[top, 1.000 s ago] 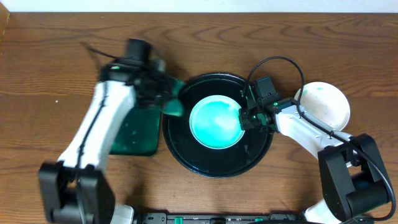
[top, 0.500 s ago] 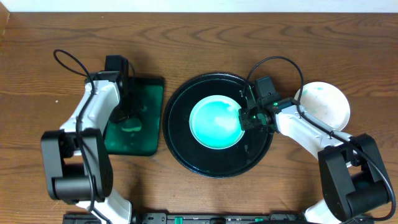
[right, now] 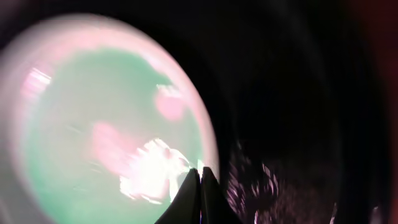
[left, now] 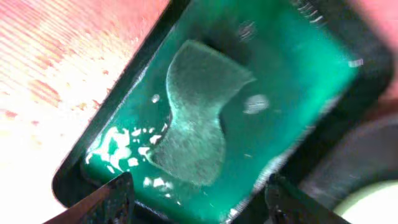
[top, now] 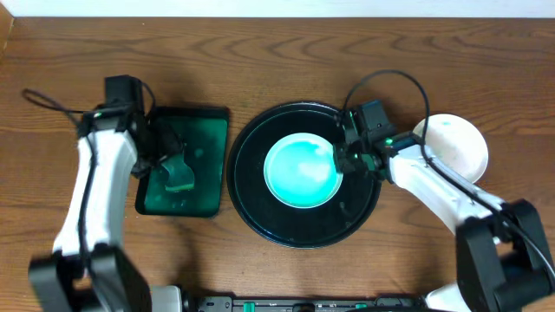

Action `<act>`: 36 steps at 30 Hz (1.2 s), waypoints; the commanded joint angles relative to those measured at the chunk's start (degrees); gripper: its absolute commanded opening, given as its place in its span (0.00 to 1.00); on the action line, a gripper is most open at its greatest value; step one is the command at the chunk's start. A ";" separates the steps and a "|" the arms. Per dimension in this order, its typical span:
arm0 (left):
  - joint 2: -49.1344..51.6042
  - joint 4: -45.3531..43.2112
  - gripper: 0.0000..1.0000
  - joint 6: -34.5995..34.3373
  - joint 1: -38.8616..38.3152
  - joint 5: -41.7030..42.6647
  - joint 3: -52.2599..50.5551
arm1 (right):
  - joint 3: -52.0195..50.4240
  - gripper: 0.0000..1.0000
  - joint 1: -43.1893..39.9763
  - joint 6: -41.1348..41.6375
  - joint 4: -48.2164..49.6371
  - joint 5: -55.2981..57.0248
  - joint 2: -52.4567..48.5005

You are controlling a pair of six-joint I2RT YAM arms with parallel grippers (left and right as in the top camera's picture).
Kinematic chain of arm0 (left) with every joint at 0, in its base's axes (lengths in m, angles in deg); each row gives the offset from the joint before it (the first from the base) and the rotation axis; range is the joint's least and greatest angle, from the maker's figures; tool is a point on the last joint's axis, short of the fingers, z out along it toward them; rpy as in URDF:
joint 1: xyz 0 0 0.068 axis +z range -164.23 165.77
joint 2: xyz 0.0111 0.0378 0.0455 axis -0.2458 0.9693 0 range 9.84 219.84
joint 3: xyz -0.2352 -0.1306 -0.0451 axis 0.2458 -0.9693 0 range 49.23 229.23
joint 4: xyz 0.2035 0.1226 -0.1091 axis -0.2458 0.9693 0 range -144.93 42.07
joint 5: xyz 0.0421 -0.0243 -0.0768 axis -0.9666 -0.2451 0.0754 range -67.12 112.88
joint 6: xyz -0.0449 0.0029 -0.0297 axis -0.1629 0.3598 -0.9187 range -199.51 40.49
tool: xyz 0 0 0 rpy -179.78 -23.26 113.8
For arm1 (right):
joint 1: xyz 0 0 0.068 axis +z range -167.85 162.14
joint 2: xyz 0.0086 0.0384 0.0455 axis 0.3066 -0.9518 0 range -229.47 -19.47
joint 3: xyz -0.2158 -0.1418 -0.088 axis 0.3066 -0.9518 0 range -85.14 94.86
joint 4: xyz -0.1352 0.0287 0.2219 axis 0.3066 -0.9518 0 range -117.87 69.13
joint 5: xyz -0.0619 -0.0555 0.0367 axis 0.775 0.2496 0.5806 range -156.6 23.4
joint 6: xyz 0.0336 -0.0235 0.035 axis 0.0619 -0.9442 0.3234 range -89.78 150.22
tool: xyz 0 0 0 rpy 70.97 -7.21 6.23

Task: Clean dirty plates on tray and stack at the side
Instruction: 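Grip the light green plate rim with the right gripper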

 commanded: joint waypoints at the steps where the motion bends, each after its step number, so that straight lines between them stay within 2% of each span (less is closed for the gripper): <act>1: -5.97 0.76 0.73 0.46 0.17 2.27 1.40 | 5.22 0.01 2.21 -3.54 0.28 -0.42 2.97; 6: -13.29 1.18 0.78 0.48 0.17 2.45 1.40 | 7.85 0.01 3.39 -5.49 -2.14 5.09 2.86; 7: -14.45 1.40 0.79 0.48 0.17 2.45 1.40 | 7.82 0.07 3.02 -5.49 -2.89 5.55 2.84; 8: -15.41 1.46 0.79 0.48 0.17 2.45 1.38 | 7.74 0.19 2.47 -5.49 -3.78 5.57 2.71; 10: -16.46 1.49 0.79 0.48 0.17 2.45 1.38 | 7.69 0.31 1.01 -5.51 -5.88 5.27 2.32; 12: -16.87 1.49 0.79 0.46 0.17 2.45 1.38 | 7.63 0.35 -0.46 -6.49 -7.78 2.43 1.36; 16: -16.65 1.46 0.79 0.48 0.17 2.45 1.38 | 7.34 0.43 -2.32 -13.07 -10.32 -10.47 -2.82; 19: -16.63 1.46 0.79 0.48 0.17 2.45 1.38 | 7.21 0.44 -2.32 -12.98 -10.23 -9.49 -7.63; 25: -16.63 1.46 0.79 0.48 0.17 2.45 1.38 | 7.21 0.41 -2.34 -11.91 -7.48 -6.69 -12.15; 29: -16.63 1.46 0.79 0.48 0.17 2.45 1.38 | 7.21 0.24 -2.32 -11.30 -6.73 -5.99 -12.87; 30: -16.63 1.46 0.79 0.48 0.17 2.45 1.38 | 7.21 0.09 -2.32 -11.30 -6.80 -5.99 -12.98; 31: -16.63 1.46 0.79 0.48 0.17 2.45 1.38 | 7.19 0.02 -2.32 -11.30 -6.86 -6.01 -13.07; 36: -16.63 1.46 0.79 0.48 0.17 2.45 1.38 | 6.01 0.01 -2.32 -11.26 -5.29 -6.03 -13.29</act>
